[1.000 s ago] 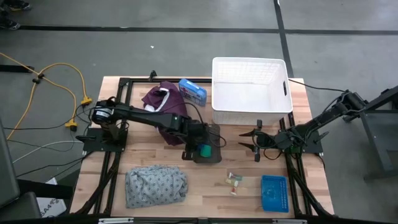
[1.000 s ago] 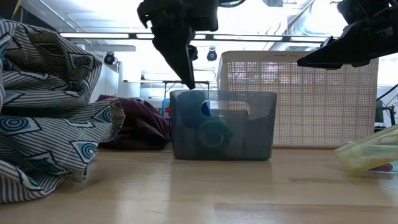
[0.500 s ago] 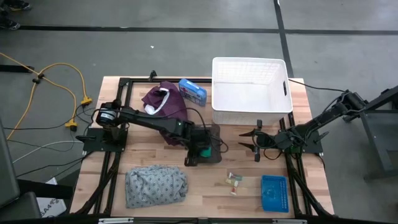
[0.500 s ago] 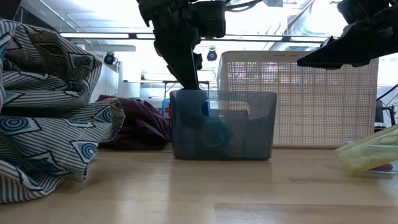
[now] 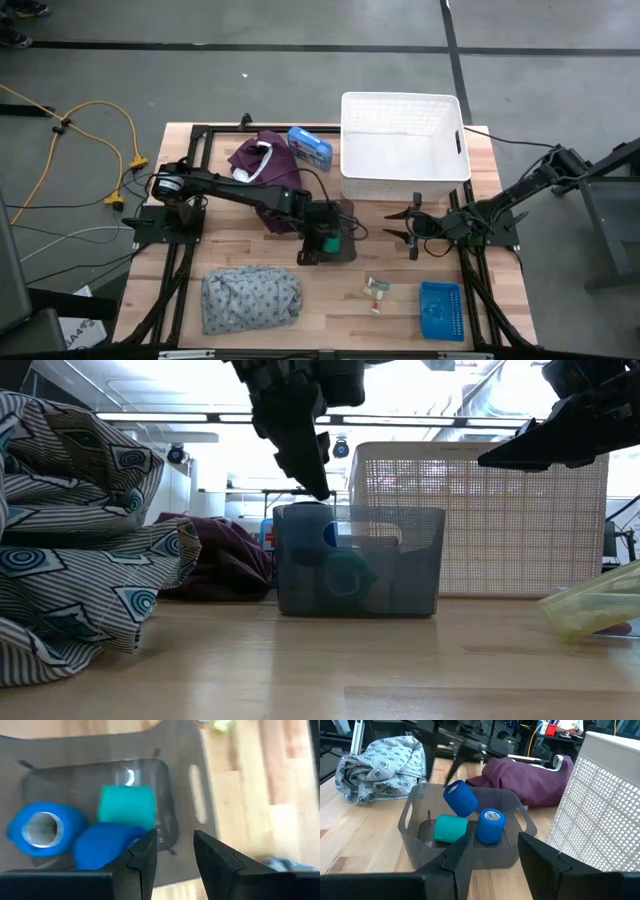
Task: Pick & Place Medicine items
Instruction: Put the blue rolled bandage into the black bin
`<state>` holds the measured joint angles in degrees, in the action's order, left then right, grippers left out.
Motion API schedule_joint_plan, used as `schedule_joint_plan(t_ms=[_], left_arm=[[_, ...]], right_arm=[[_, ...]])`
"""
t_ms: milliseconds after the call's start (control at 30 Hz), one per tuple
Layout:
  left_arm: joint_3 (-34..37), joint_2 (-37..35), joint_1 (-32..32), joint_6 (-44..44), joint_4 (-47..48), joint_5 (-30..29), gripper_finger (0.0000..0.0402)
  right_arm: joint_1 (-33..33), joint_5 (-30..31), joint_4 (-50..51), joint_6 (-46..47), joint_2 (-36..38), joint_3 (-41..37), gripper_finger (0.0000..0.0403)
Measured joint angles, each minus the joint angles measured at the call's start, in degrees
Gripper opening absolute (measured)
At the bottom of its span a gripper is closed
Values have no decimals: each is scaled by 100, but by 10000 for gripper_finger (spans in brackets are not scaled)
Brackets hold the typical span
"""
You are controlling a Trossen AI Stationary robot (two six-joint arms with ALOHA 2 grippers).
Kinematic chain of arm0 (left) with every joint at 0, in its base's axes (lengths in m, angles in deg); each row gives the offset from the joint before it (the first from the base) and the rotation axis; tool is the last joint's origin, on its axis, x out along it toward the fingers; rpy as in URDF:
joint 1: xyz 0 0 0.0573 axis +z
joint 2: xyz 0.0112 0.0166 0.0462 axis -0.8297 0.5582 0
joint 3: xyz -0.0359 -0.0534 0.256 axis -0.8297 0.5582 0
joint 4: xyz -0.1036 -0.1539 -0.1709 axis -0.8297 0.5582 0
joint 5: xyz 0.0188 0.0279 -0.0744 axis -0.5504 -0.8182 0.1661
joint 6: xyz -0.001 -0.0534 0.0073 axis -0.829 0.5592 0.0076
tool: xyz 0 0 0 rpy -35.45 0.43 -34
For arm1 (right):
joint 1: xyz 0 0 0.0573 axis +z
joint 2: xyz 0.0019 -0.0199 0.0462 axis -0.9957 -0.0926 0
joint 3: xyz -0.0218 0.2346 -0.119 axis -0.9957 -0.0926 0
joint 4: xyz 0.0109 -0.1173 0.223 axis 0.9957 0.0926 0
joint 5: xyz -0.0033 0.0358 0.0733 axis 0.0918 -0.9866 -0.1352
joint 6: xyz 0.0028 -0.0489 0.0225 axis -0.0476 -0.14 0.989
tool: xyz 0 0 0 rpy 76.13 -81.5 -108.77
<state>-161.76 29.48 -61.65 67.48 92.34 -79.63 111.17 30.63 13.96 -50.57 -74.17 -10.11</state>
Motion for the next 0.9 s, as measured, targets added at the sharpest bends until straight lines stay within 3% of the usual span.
schedule_joint_plan(t_ms=[267, 700, 900], left_arm=[[1, 40, 133, -209, 81, -402, 123], [10, 420, 112, -35, 56, -50, 123], [-3, 71, 133, -246, -36, -407, 123]], right_arm=[[0, 1, 0, 0, 0, 0, 146], [2, 0, -7, 0, 2, 0, 146], [2, 0, 8, 0, 0, 0, 146]])
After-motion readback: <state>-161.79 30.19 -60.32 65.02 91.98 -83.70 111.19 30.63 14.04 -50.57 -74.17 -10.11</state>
